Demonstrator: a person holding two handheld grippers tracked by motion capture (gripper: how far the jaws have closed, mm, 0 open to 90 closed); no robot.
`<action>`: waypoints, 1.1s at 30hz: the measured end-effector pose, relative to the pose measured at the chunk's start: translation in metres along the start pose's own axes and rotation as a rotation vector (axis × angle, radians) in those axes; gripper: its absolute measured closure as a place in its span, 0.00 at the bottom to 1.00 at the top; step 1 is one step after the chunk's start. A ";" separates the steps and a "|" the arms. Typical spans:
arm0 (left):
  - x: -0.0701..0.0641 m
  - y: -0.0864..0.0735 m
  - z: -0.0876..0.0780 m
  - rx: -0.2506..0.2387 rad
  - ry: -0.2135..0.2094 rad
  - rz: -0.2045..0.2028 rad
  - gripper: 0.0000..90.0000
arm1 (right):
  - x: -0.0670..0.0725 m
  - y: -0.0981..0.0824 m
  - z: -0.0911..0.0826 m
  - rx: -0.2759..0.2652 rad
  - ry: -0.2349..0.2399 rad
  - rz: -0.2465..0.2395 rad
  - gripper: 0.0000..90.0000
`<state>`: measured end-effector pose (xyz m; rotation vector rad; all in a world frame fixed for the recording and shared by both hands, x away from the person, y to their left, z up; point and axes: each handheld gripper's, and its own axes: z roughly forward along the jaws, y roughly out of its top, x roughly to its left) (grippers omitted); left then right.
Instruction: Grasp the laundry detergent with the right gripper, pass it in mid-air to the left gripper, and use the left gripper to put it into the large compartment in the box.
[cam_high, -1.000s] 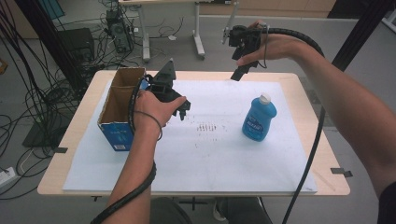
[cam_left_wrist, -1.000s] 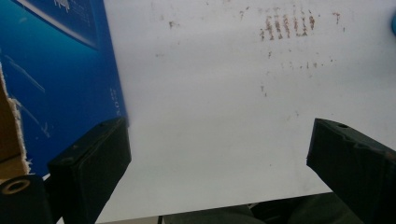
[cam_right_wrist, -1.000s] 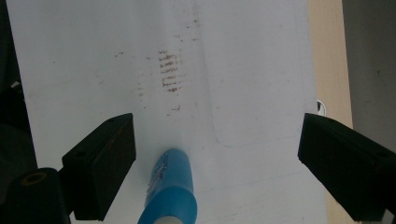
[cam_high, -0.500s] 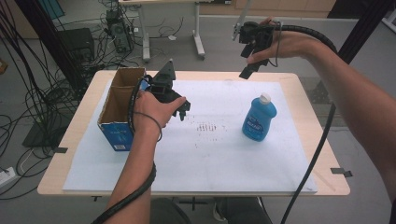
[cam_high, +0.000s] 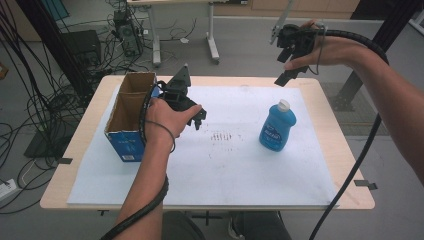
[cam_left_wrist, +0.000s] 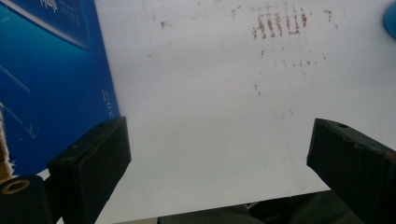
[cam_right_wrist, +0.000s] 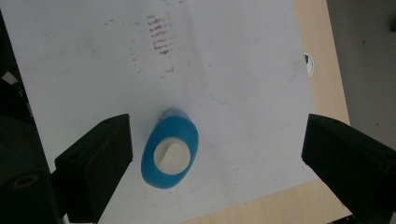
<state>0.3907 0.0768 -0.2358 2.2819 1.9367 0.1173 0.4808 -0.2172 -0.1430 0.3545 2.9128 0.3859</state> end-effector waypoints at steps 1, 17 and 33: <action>0.000 0.000 0.000 0.000 0.000 0.000 0.07 | 0.000 0.000 0.000 0.000 0.000 0.000 0.10; -0.008 0.000 0.000 -0.009 -0.001 0.015 0.07 | 0.004 -0.059 -0.010 -0.015 -0.019 0.072 0.09; -0.009 -0.004 0.001 -0.018 0.003 0.024 0.07 | 0.021 -0.117 -0.004 -0.096 -0.033 0.130 0.07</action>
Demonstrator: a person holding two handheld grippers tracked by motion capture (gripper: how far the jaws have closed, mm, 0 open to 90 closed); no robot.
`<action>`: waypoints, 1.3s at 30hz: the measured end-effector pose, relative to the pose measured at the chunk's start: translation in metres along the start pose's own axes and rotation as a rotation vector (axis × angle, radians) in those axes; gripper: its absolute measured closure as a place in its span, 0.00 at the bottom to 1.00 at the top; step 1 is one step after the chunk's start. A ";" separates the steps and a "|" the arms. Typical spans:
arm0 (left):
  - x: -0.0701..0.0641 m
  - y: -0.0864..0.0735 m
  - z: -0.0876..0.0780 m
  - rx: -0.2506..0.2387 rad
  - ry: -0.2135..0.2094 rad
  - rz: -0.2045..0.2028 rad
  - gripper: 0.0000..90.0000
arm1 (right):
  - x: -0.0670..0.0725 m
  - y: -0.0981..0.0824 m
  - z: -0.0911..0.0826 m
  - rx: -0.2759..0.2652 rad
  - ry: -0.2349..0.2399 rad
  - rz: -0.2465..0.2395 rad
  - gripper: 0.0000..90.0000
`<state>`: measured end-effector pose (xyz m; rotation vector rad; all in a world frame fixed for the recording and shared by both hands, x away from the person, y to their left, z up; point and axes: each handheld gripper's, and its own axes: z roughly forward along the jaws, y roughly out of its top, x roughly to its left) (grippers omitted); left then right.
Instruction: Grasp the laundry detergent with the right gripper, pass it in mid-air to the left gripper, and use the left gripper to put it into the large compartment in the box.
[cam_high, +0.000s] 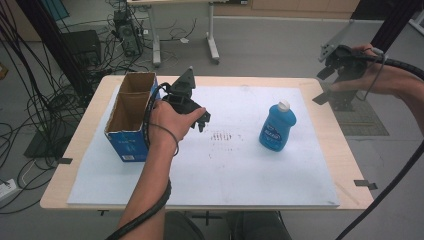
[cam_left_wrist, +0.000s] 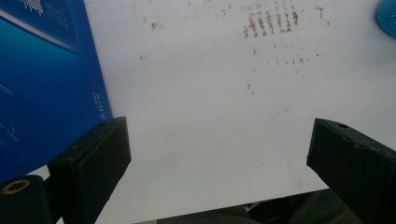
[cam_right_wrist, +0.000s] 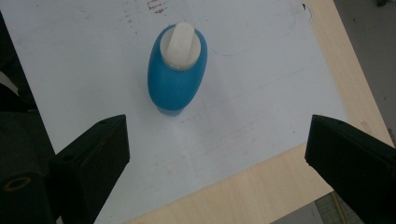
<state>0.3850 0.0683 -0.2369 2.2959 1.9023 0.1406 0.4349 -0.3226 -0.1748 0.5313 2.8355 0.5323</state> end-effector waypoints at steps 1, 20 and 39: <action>0.000 0.000 0.000 0.000 -0.002 0.003 0.07 | 0.001 -0.004 0.001 -0.005 0.000 0.005 0.07; -0.004 -0.004 0.005 0.001 0.005 0.019 0.07 | 0.022 -0.063 0.027 -0.183 -0.090 0.127 0.04; -0.004 -0.010 0.009 -0.006 0.008 0.022 0.07 | 0.046 -0.089 0.072 -0.342 -0.127 0.217 0.04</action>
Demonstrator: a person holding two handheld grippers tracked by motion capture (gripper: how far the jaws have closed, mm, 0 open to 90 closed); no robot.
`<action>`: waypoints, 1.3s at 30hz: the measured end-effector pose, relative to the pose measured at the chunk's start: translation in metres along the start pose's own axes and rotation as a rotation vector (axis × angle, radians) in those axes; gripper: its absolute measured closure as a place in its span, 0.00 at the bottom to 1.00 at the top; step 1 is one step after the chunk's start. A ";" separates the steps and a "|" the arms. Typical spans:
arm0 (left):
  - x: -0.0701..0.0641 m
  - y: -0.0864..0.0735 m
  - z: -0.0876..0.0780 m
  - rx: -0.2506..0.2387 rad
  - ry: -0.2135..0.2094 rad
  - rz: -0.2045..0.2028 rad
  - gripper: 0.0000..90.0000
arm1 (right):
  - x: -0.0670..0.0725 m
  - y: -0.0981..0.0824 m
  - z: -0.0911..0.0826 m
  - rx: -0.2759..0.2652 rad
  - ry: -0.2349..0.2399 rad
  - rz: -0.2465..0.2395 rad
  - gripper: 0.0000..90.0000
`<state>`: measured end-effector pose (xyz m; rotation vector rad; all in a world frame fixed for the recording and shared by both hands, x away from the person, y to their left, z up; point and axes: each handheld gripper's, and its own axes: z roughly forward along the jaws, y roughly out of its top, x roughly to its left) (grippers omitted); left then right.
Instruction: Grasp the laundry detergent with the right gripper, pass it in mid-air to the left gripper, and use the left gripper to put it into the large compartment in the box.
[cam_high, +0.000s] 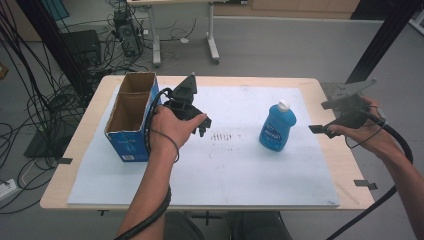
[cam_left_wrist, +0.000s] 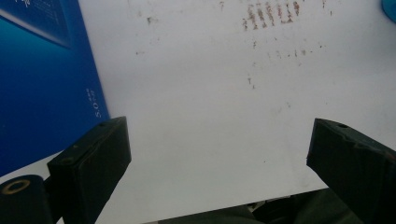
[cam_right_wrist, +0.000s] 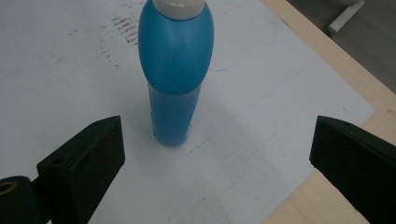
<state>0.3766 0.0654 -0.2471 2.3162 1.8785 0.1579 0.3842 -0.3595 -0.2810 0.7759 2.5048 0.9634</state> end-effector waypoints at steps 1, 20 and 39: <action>0.000 0.000 0.000 0.000 0.000 0.000 0.07 | 0.000 0.000 0.000 0.000 0.000 0.000 0.04; 0.000 -0.004 0.004 -0.004 -0.003 -0.005 0.07 | 0.019 -0.028 0.043 -0.121 -0.025 0.069 0.02; 0.000 -0.004 0.007 -0.008 -0.011 0.000 0.07 | 0.034 -0.036 0.078 -0.188 -0.033 0.092 0.02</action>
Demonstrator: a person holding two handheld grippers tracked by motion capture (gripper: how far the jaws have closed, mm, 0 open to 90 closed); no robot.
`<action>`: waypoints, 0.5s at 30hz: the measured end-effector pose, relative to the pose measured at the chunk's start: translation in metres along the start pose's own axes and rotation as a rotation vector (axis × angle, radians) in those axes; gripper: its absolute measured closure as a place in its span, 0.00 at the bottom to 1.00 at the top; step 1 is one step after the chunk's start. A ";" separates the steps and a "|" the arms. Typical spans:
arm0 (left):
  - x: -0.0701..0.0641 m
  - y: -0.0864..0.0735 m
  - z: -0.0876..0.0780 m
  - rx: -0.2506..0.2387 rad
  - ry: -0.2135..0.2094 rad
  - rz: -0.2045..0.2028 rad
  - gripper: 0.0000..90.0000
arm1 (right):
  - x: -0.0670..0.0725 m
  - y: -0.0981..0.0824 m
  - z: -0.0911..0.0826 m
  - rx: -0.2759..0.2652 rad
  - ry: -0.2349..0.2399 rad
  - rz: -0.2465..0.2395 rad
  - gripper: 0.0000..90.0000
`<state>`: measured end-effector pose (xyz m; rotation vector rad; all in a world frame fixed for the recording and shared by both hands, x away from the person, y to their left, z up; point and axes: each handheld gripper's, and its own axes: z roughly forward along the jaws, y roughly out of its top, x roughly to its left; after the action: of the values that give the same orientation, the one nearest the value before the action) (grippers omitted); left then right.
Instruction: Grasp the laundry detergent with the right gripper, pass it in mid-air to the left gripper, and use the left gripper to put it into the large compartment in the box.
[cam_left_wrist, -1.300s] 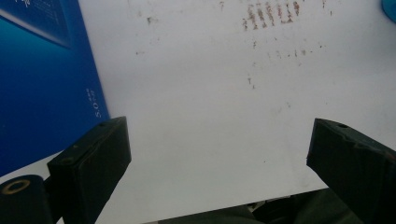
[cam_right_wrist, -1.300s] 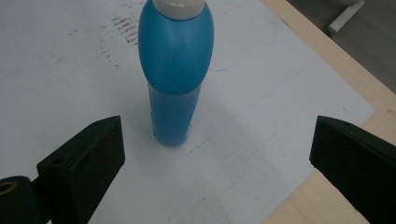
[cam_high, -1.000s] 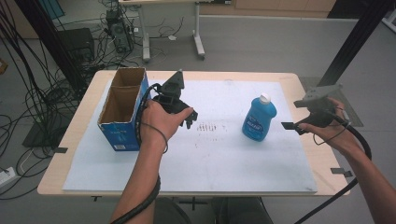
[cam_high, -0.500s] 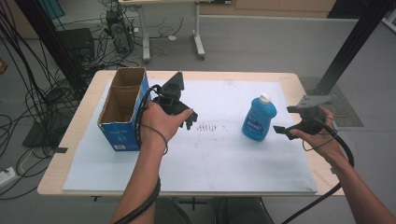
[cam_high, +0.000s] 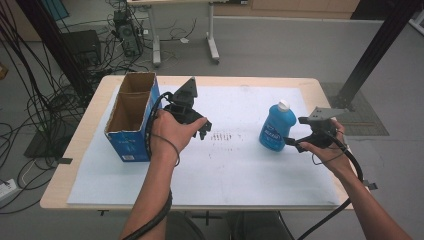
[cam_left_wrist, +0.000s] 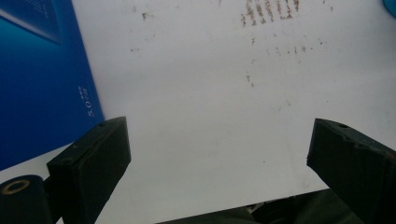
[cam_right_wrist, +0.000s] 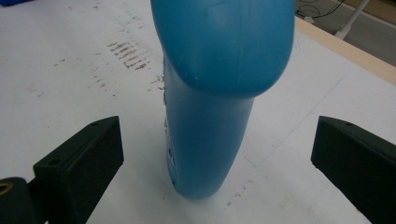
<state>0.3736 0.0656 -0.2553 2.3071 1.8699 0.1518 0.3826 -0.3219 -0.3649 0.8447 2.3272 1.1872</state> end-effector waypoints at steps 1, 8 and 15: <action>0.000 0.000 0.000 -0.001 0.002 0.000 0.07 | 0.001 -0.001 0.002 -0.005 -0.002 0.002 0.02; -0.002 0.000 -0.001 -0.005 0.006 0.006 0.07 | 0.002 -0.004 0.009 -0.024 -0.010 0.015 0.02; -0.005 0.001 -0.001 -0.003 0.012 0.015 0.07 | 0.003 -0.006 0.018 -0.037 -0.013 0.021 0.02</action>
<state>0.3728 0.0602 -0.2538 2.3246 1.8567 0.1704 0.3888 -0.3125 -0.3799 0.8631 2.2840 1.2256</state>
